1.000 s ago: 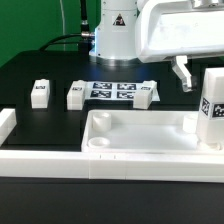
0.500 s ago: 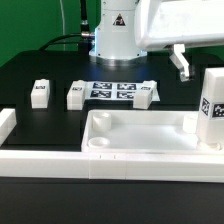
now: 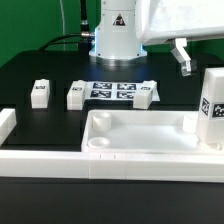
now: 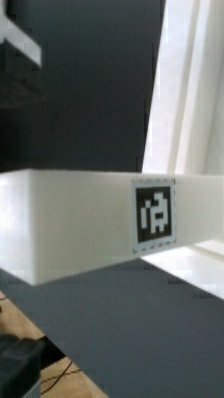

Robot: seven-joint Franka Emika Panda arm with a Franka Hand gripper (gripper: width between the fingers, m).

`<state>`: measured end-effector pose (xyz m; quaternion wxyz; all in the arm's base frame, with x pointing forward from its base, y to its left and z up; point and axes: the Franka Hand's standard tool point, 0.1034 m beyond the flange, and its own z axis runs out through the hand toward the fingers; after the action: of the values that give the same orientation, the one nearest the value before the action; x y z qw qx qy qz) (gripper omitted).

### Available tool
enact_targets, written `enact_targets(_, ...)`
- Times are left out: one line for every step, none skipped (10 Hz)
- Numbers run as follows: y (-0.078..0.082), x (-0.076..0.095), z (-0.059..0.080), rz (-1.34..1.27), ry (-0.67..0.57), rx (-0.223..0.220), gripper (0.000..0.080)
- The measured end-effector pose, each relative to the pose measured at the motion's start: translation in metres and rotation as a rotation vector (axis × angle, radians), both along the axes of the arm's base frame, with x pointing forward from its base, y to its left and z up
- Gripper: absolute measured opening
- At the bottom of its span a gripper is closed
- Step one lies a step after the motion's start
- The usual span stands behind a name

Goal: Assemble desk

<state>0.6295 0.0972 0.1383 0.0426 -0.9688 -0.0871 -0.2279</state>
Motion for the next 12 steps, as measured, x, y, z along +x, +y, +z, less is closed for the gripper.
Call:
enact_targets(0.002, -0.001, -0.002, 0.005, 0.038, 0.002, 0.0649)
enact_targets(0.005, -0.005, -0.006, -0.012, 0.111, 0.013, 0.0649)
enact_targets(0.008, -0.008, -0.008, -0.014, 0.203, 0.019, 0.0649)
enact_targets(0.009, -0.008, -0.009, -0.010, 0.282, 0.021, 0.0649)
enact_targets(0.009, -0.007, -0.011, -0.016, 0.353, 0.025, 0.0649)
enact_targets(0.006, -0.007, -0.014, -0.003, 0.418, 0.023, 0.0649)
enact_targets(0.005, -0.009, -0.015, 0.002, 0.492, 0.026, 0.0649)
enact_targets(0.007, -0.008, -0.014, 0.009, 0.527, 0.027, 0.0649)
enact_targets(0.009, -0.013, -0.015, 0.020, 0.589, 0.028, 0.0649)
enact_targets(0.008, -0.009, -0.015, 0.018, 0.576, 0.024, 0.0649)
enact_targets(0.005, -0.010, -0.017, 0.026, 0.575, -0.014, 0.0649)
enact_targets(0.003, -0.008, -0.017, 0.075, 0.558, -0.076, 0.0649)
